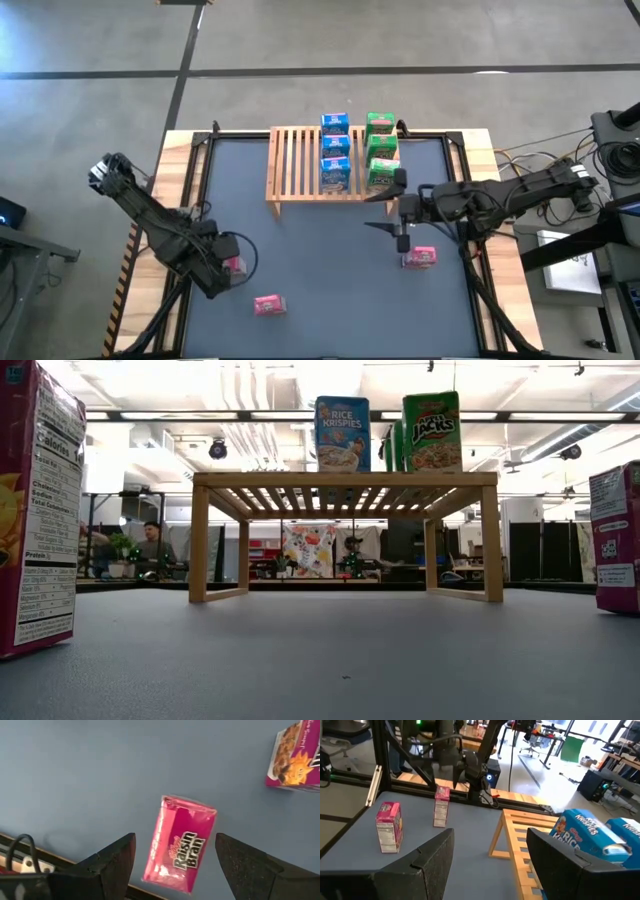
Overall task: Stack cereal on shelf
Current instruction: Put the top left pink cereal box on the shelf
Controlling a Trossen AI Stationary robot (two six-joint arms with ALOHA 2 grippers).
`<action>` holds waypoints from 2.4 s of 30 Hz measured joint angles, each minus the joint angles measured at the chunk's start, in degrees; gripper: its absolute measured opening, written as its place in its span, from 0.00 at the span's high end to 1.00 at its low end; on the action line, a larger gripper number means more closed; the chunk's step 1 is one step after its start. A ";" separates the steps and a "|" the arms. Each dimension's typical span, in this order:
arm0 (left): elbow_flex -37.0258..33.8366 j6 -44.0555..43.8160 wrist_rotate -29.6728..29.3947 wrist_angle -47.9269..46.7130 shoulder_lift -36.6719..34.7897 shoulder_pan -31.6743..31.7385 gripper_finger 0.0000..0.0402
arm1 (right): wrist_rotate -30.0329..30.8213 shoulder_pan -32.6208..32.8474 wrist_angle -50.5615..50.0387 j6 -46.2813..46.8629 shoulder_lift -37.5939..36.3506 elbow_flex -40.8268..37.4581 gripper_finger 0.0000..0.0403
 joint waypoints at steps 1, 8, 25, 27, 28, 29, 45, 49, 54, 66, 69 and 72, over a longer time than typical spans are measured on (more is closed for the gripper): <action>0.00 -0.13 0.35 0.24 -0.04 0.00 0.36 | 0.17 0.00 0.00 0.00 0.23 0.00 0.41; -1.21 -0.14 2.89 1.40 0.01 0.00 0.36 | 0.43 0.00 0.03 0.00 0.83 0.00 0.41; -6.53 0.50 4.10 6.73 -0.99 0.00 0.37 | 1.96 -0.02 0.04 -0.44 0.83 0.00 0.41; -6.57 0.54 4.14 6.86 -1.33 0.00 0.39 | 2.53 -0.02 0.05 -0.57 0.83 0.00 0.41; -6.59 0.58 4.16 6.93 -1.50 0.00 0.41 | 2.57 -0.02 0.04 -0.57 0.83 0.00 0.41; -6.60 0.59 4.19 7.08 -1.68 0.00 0.42 | 2.57 -0.02 0.04 -0.57 0.83 0.00 0.41; -6.69 -0.14 1.32 7.53 -3.55 0.02 0.21 | 2.55 -0.02 0.04 -0.57 0.83 0.00 0.41; -6.69 -1.12 0.91 6.40 -3.55 0.04 0.17 | 2.55 -0.02 0.04 -0.58 0.87 0.00 0.41; -5.24 -1.20 0.93 5.72 -3.53 0.04 0.17 | 2.79 -0.04 0.27 -0.59 1.12 0.00 0.41; -6.86 -2.23 1.86 3.83 -2.20 0.04 0.18 | 3.45 -0.04 0.48 -0.55 1.96 0.00 0.41; -8.68 -2.21 2.39 4.75 -2.22 0.04 0.19 | 3.45 -0.04 0.46 -0.54 2.32 0.00 0.41; -10.29 -1.90 3.51 6.00 -2.35 0.04 0.20 | 3.45 -0.04 0.44 -0.57 2.38 0.00 0.41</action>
